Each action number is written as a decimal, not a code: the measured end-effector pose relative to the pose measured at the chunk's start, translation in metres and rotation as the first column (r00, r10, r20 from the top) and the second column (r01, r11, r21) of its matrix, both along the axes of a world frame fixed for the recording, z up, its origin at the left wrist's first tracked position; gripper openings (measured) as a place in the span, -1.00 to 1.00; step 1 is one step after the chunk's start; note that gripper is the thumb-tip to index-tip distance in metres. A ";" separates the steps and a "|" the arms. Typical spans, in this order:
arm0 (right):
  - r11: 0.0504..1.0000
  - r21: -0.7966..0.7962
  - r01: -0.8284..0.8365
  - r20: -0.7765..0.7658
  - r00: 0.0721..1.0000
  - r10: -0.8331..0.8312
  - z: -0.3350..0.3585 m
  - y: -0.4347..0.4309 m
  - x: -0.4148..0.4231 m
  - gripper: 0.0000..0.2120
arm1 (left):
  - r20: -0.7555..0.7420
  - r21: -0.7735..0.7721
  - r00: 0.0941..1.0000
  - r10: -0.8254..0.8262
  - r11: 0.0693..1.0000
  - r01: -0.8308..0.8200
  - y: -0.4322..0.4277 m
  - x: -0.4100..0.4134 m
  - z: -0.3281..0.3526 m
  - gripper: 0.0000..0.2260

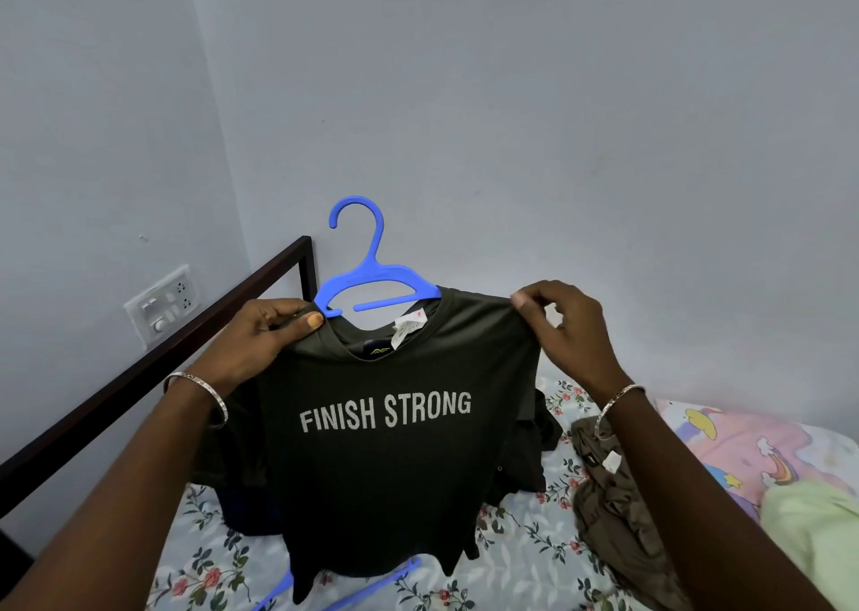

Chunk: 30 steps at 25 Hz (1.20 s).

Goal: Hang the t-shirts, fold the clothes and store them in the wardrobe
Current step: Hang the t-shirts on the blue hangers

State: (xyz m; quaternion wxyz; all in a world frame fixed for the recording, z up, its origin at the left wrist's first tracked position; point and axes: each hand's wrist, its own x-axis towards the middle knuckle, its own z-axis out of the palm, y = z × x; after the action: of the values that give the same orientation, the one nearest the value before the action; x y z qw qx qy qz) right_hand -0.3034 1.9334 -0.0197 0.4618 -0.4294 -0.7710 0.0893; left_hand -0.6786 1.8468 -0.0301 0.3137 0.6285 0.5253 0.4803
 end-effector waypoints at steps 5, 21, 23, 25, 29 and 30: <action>0.996 0.066 -0.061 0.183 0.982 0.048 0.012 0.000 -0.012 -0.73 | 0.055 -0.001 0.998 -0.014 1.000 0.014 -0.001 0.008 0.006 -0.84; 0.982 -0.067 0.179 0.272 0.950 -0.155 0.002 0.003 -0.012 -0.54 | -0.490 0.480 0.678 0.549 0.819 -0.316 0.009 0.052 -0.010 -0.56; 0.981 -0.097 0.167 0.236 0.962 -0.141 0.002 0.004 -0.007 -0.55 | -0.542 0.515 0.600 0.588 0.797 -0.315 0.006 0.056 -0.023 -0.53; 0.981 -0.123 0.152 0.224 0.967 -0.122 0.003 0.003 -0.005 -0.56 | -0.571 0.521 0.522 0.634 0.771 -0.366 0.005 0.053 -0.031 -0.54; 0.977 -0.148 0.156 0.202 0.971 -0.125 0.004 0.002 -0.002 -0.59 | -0.482 0.383 0.584 0.653 0.757 -0.530 -0.005 0.030 -0.026 -0.58; 0.977 -0.145 0.159 0.193 0.973 -0.129 0.005 0.002 0.000 -0.60 | -0.423 0.322 0.663 0.618 0.786 -0.528 -0.009 0.019 -0.024 -0.60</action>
State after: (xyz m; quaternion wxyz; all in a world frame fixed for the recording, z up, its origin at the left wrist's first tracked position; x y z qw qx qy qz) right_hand -0.3035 1.9356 -0.0147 0.3586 -0.5263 -0.7671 0.0772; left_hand -0.6596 1.8377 -0.0540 -0.0590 0.5578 0.7163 0.4151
